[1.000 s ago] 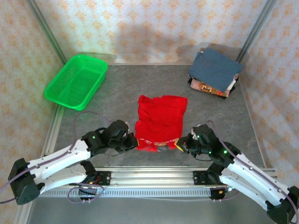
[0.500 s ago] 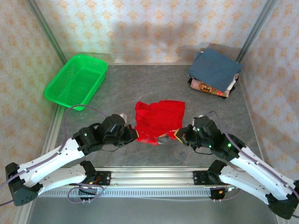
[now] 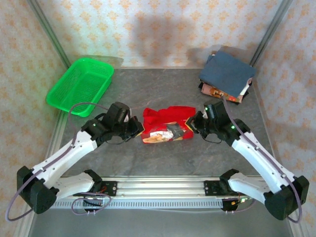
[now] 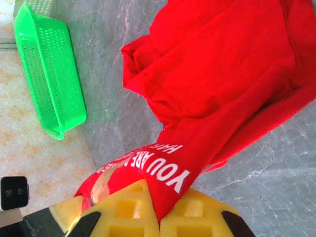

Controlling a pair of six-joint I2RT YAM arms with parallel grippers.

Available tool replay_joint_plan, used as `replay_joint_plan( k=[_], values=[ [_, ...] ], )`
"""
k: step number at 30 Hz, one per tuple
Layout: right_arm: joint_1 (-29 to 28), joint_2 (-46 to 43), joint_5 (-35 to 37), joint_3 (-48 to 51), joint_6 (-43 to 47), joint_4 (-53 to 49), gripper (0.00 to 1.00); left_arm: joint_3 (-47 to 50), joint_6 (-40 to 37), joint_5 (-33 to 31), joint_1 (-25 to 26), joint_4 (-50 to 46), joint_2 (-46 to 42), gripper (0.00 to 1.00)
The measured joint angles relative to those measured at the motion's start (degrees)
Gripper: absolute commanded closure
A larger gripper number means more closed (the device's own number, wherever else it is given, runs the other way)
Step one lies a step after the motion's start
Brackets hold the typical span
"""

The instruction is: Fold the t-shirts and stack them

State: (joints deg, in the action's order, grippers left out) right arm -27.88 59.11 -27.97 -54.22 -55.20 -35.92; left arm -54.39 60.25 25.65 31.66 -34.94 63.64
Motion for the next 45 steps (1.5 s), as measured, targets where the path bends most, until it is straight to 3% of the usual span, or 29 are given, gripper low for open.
replay_joint_plan(
  k=[11,24,27,28,31,32,38,39,42,45],
  values=[
    [8.2,12.3,-6.6,-5.9,6.5,1.6,1.0,-7.3,-6.7,7.0,-7.7,1.5,13.2,1.0],
    [14.5,28.8,-11.5,-9.9,10.8,5.4,1.0,-18.2,-13.2,10.9,-12.3,3.2,33.7,1.0],
    [15.6,34.0,-12.4,-12.6,11.7,6.2,0.93,-21.0,-14.3,11.5,-13.5,3.3,37.9,1.0],
    [16.1,36.4,-12.9,-14.1,12.0,6.3,0.86,-22.4,-14.7,11.6,-13.9,3.3,39.7,0.93],
    [17.3,44.3,-13.8,-20.0,12.9,7.2,0.65,-27.6,-15.8,11.7,-15.2,3.7,45.7,0.56],
    [17.8,47.2,-14.1,-22.4,12.9,7.6,0.58,-29.6,-15.6,11.7,-15.7,3.7,47.7,0.49],
    [20.1,56.7,-14.3,-36.8,14.3,9.0,0.38,-46.1,-14.5,11.1,-18.5,1.0,54.8,0.29],
    [20.2,56.5,-13.9,-39.2,15.1,8.0,0.35,-49.6,-15.3,10.7,-19.0,-0.3,54.4,0.21],
    [20.2,53.4,-12.0,-44.2,19.1,5.7,0.22,-60.8,-18.2,8.6,-20.2,-3.9,52.1,0.17],
    [20.2,44.7,-9.8,-43.2,23.7,1.9,0.15,-64.5,-22.4,6.3,-21.2,-6.1,43.7,0.11]
  ],
)
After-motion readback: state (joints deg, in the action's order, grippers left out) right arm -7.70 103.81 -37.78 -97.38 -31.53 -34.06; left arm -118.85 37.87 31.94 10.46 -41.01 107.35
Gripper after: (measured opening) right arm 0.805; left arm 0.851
